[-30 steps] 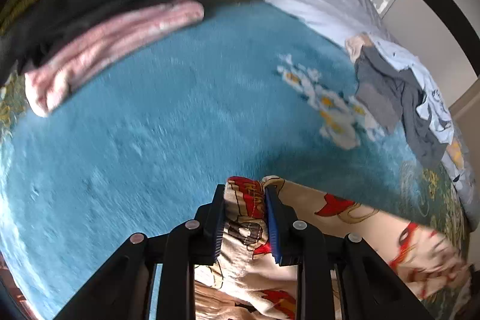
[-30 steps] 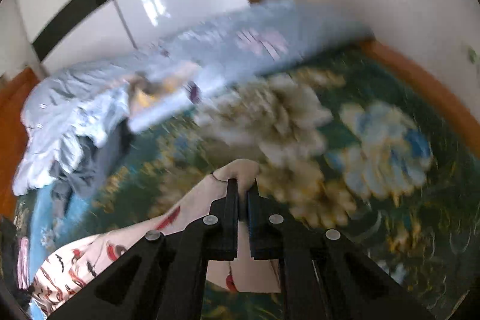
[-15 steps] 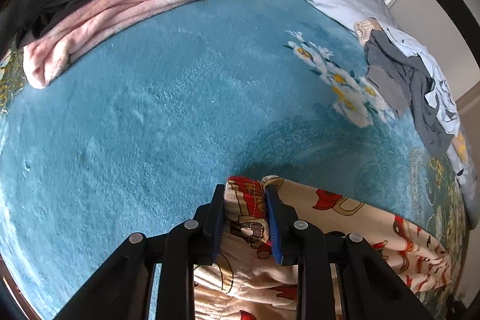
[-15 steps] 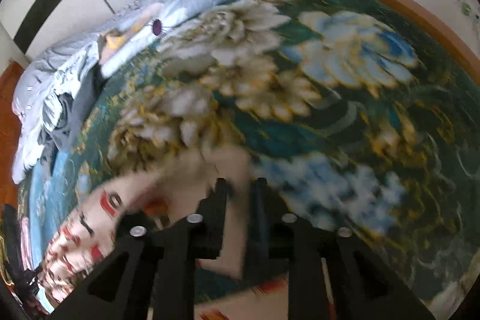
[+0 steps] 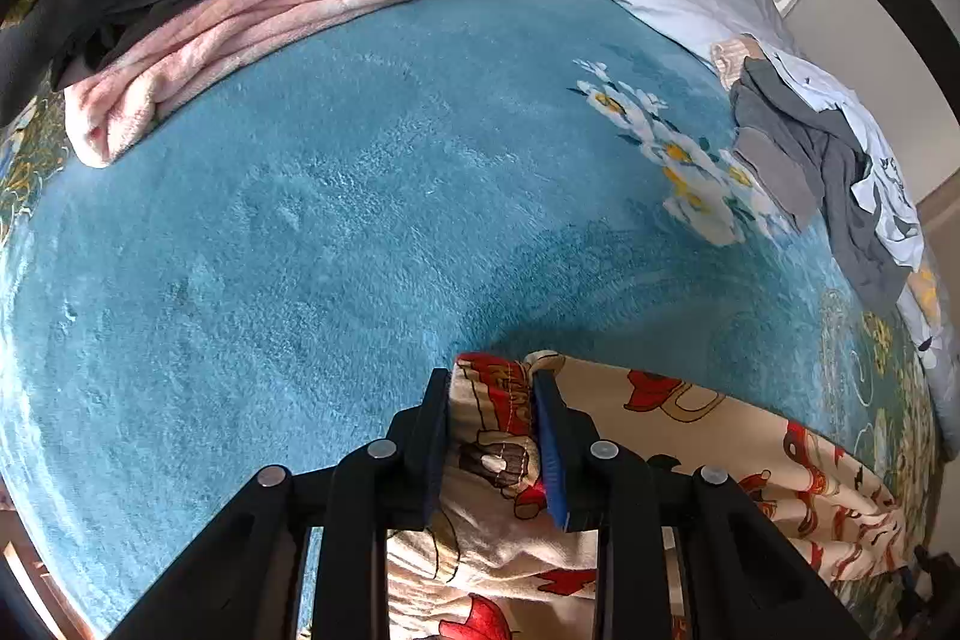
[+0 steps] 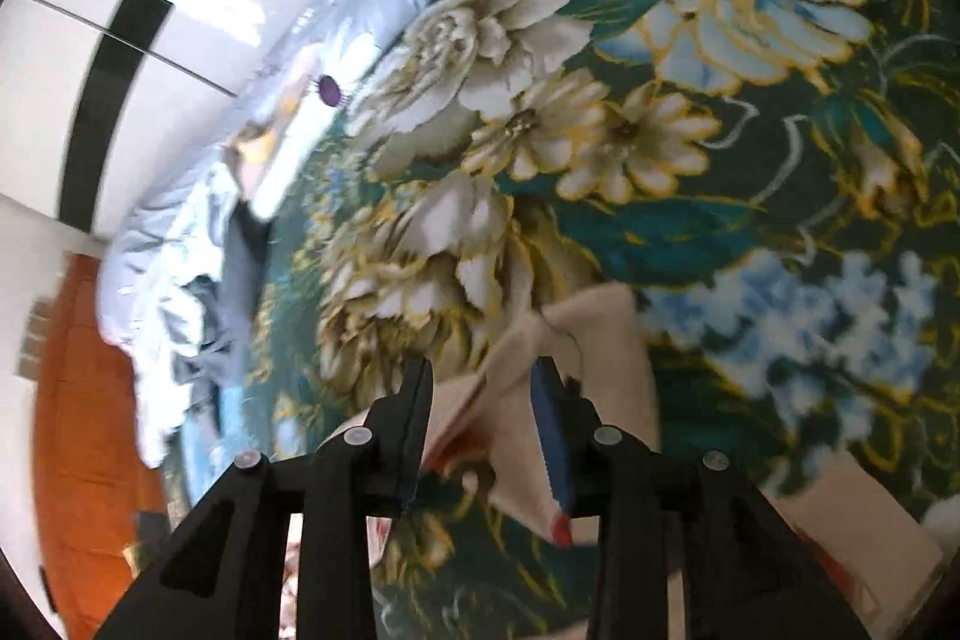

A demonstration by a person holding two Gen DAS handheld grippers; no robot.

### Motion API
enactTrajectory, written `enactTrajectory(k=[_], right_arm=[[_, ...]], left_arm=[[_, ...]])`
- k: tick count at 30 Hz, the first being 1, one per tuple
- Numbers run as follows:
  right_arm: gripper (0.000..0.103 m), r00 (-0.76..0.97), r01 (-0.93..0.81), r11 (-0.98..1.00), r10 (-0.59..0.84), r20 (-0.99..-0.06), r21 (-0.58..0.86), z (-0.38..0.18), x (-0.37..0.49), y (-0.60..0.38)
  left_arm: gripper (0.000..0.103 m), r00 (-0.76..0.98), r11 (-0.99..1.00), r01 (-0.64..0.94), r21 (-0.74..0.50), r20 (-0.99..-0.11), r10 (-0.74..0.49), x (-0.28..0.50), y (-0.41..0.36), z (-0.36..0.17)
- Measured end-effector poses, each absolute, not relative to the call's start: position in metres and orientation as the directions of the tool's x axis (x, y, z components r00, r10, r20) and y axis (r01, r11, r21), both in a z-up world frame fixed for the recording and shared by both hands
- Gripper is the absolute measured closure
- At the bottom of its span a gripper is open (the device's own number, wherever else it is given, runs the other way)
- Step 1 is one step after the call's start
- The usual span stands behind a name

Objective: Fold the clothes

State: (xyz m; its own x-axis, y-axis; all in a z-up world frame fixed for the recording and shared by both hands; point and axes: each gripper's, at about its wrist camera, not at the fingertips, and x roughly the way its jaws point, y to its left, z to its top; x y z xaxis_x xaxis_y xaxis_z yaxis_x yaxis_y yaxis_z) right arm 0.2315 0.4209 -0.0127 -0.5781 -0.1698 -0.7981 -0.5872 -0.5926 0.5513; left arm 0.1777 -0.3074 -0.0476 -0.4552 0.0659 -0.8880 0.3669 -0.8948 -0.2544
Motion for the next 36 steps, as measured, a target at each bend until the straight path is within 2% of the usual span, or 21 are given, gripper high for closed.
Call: enactTrajectory(k=[3,5,6,10,14,18,19,21,25,27,36], right_arm=[[0.069,-0.51,-0.652,-0.568,-0.162,-0.845,0.503,-0.029,0.217,0.422],[0.081,-0.477,-0.683,-0.553,-0.157,-0.865,0.477,-0.037,0.215,0.423],[0.094,-0.465,-0.693,-0.553,-0.145,-0.873,0.462,-0.038,0.214,0.424],[0.1,-0.483,-0.679,-0.559,-0.149,-0.863,0.476,-0.032,0.207,0.427],[0.1,-0.663,-0.52,-0.614,-0.148,-0.734,0.593,0.029,0.203,0.422],[0.101,-0.802,-0.351,-0.709,-0.11,-0.587,0.612,0.094,0.224,0.414],[0.101,-0.805,-0.344,-0.725,-0.1,-0.585,0.597,0.095,0.23,0.412],[0.101,-0.778,-0.365,-0.733,-0.098,-0.62,0.574,0.08,0.232,0.413],[0.1,-0.644,-0.543,-0.596,-0.157,-0.749,0.592,-0.017,0.235,0.437],[0.1,-0.616,-0.591,-0.546,-0.169,-0.769,0.594,-0.044,0.244,0.443],[0.1,-0.646,-0.563,-0.556,-0.166,-0.745,0.612,-0.047,0.251,0.453]], left_arm=[[0.074,-0.451,-0.896,0.364,-0.255,-0.89,0.07,0.177,-0.308,-0.048],[0.074,-0.447,-0.897,0.361,-0.255,-0.891,0.074,0.176,-0.308,-0.048],[0.074,-0.446,-0.897,0.36,-0.256,-0.892,0.075,0.176,-0.308,-0.048],[0.074,-0.45,-0.895,0.358,-0.265,-0.889,0.083,0.173,-0.308,-0.044],[0.074,-0.504,-0.895,0.327,-0.304,-0.857,0.107,0.171,-0.309,-0.029],[0.074,-0.521,-0.905,0.295,-0.306,-0.846,0.116,0.165,-0.308,-0.023],[0.074,-0.517,-0.909,0.293,-0.297,-0.849,0.111,0.162,-0.307,-0.024],[0.073,-0.497,-0.912,0.296,-0.283,-0.861,0.106,0.158,-0.306,-0.031],[0.073,-0.436,-0.914,0.317,-0.254,-0.895,0.098,0.154,-0.304,-0.053],[0.073,-0.44,-0.912,0.315,-0.261,-0.892,0.103,0.155,-0.305,-0.054],[0.072,-0.451,-0.89,0.33,-0.316,-0.881,0.145,0.155,-0.312,-0.047]])
